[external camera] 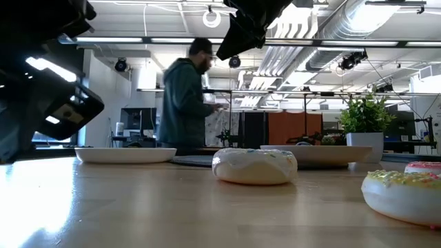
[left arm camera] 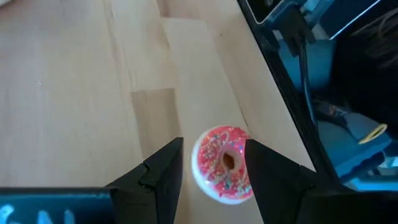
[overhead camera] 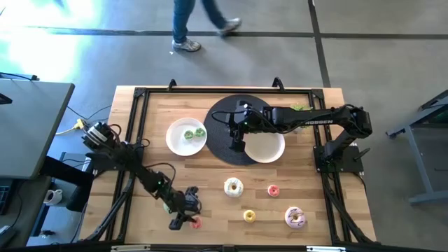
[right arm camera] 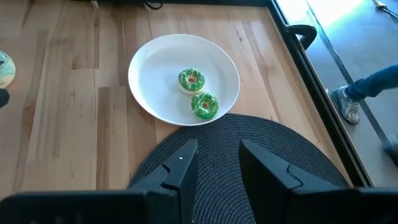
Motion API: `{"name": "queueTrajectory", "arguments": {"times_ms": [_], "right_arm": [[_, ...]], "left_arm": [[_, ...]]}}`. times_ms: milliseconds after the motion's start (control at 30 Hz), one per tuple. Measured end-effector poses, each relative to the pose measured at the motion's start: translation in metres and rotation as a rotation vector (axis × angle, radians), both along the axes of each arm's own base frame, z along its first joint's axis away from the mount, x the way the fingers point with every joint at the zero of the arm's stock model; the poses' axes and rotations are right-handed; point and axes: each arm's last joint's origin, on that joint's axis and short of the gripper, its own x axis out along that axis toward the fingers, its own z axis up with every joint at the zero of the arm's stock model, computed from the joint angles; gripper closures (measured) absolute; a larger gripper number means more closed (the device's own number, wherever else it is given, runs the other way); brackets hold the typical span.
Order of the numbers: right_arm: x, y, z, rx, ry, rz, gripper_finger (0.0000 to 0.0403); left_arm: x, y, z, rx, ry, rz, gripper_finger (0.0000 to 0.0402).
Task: Pick & Place donuts
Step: Put the left small pink donut into the white plate
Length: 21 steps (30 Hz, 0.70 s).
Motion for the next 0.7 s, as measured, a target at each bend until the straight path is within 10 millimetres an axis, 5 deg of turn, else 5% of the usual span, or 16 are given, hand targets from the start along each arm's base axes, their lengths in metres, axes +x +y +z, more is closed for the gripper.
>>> {"name": "queueTrajectory", "arguments": {"times_ms": [333, 600, 700], "right_arm": [[0.000, 0.000, 0.000, 0.000, 0.000, 0.000, 0.0289], [0.000, 0.000, 0.000, -0.002, 0.001, 0.001, 0.0289], [0.000, 0.000, 0.000, -0.002, 0.001, 0.002, 0.0289]], "left_arm": [[0.004, -0.003, -0.010, 0.091, 0.060, 0.032, 0.0243], [0.010, -0.008, -0.002, 0.113, 0.095, -0.008, 0.0382], [0.016, -0.005, 0.003, 0.137, 0.131, 0.008, 0.0387]]}}
